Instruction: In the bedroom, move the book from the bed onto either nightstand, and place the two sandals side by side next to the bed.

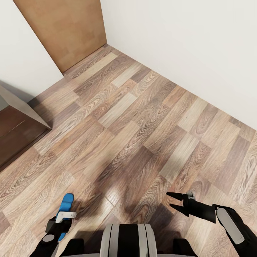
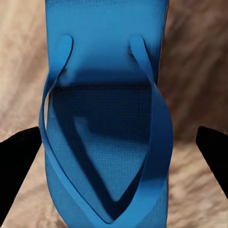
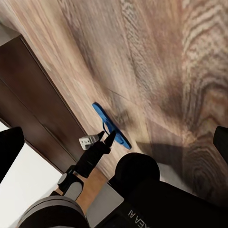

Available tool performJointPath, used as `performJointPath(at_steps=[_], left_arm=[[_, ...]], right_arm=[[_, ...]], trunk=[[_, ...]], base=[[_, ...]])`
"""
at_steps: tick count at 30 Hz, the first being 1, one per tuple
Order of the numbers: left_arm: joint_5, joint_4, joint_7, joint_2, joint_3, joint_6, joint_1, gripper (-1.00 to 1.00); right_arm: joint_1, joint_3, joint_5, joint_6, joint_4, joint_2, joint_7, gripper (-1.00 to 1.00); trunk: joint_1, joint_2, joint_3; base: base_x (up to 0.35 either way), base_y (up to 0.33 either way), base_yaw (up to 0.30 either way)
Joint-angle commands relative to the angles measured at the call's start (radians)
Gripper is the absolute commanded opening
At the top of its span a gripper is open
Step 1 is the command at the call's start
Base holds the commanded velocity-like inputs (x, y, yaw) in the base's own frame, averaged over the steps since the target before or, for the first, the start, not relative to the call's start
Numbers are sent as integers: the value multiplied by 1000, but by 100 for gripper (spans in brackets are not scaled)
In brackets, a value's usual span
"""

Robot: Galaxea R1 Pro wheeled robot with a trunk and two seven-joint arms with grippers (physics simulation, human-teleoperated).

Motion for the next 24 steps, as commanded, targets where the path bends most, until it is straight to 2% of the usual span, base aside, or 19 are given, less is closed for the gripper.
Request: performJointPath(at_steps=[1,24], left_arm=[[-10,-2,2,0,0,6,0,-100],[-10,-2,2,0,0,5,0,-100]], right_arm=[[0,-2,5,4,0,0,6,100],[0,-2,5,4,0,0,6,100]], trunk=[[0,0,0],[0,0,0]], base=[[0,0,0],[0,0,0]])
